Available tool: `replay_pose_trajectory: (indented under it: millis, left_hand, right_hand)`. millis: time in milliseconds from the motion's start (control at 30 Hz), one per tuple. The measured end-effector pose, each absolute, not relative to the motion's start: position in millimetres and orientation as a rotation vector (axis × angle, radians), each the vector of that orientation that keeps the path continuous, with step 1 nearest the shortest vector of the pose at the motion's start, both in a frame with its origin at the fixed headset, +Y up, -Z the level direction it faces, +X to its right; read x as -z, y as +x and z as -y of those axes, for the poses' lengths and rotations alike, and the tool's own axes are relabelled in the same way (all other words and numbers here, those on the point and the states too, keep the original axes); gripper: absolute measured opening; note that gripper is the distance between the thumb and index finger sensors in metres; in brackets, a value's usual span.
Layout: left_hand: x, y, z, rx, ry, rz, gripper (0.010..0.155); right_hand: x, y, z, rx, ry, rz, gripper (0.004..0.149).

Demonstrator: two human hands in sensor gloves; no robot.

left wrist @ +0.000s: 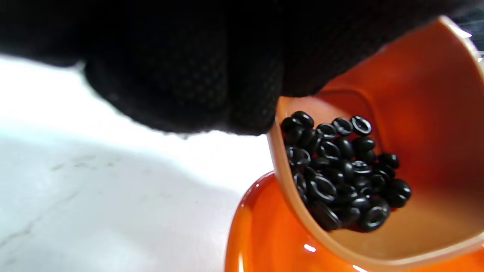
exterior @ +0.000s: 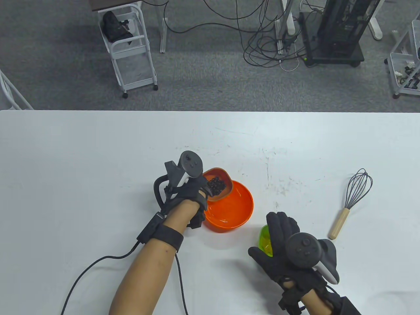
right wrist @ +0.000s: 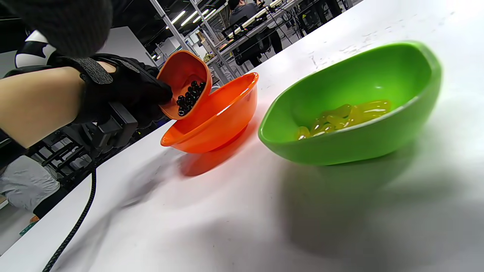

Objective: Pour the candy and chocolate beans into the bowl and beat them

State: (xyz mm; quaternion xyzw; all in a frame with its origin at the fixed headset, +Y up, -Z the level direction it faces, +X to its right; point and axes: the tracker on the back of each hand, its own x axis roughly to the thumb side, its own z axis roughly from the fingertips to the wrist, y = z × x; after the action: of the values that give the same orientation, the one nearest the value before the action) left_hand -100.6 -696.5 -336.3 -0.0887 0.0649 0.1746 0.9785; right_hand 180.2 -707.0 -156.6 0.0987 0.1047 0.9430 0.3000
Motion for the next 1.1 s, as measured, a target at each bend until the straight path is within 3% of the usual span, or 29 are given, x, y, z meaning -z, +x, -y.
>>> replay_pose_trajectory:
  millis: [500,1100]
  left_hand:
    - [314,-75,694,-0.260,-0.081,-0.009,0.047]
    - [303,-81,699,-0.280,-0.027,0.029,0.044]
  right_hand:
    - [156,180,706,-2.499,0.263,-0.275,0.102]
    - [156,180,706,-2.501,0.260,-0.283,0.102]
